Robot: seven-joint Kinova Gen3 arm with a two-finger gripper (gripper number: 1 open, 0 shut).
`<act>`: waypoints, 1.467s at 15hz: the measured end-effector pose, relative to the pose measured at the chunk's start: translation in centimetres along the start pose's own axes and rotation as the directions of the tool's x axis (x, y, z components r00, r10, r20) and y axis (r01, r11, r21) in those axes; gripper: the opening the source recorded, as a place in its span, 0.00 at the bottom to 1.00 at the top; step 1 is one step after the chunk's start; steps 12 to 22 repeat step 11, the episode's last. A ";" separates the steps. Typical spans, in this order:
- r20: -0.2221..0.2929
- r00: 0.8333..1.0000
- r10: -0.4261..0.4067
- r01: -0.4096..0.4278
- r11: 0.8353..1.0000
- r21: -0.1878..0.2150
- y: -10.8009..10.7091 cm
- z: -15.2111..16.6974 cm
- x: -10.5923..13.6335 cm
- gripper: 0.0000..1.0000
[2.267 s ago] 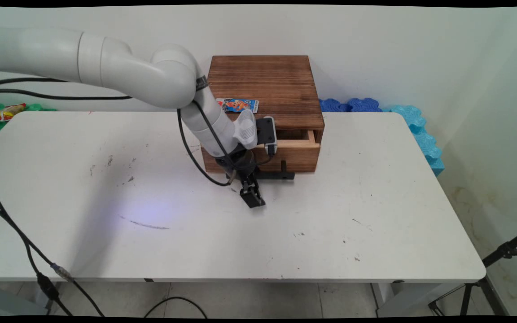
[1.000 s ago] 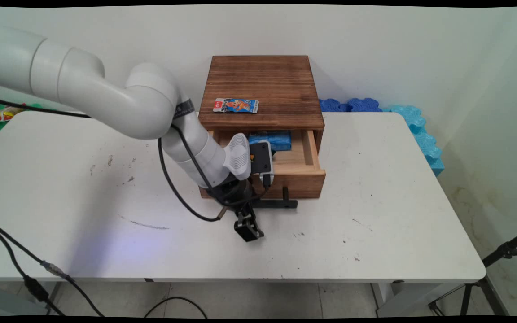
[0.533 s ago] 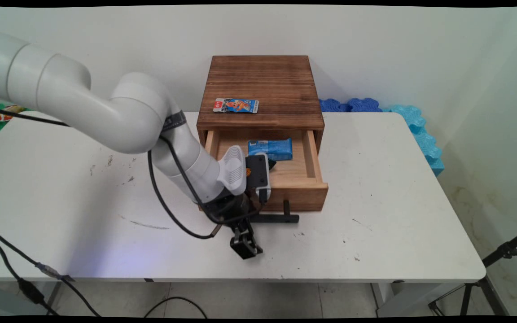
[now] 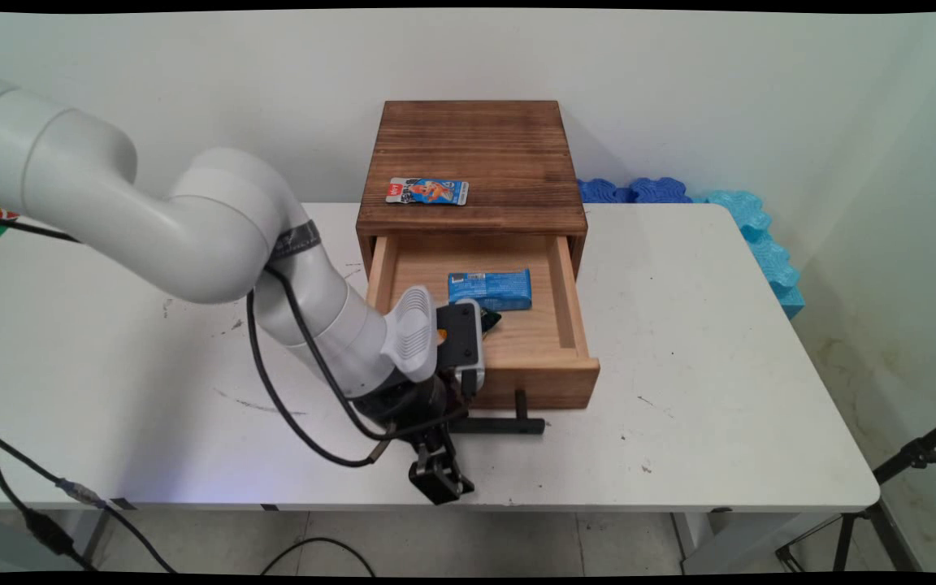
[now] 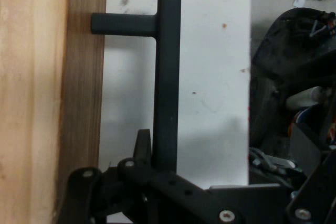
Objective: Open the drawer
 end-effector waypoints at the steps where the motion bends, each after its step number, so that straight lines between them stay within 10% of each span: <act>1: -0.001 1.000 0.000 0.000 1.000 -0.003 0.2 -0.1 0.0 1.00; 22: -0.014 1.000 0.015 -0.016 0.999 -0.040 2.8 -1.0 -0.9 1.00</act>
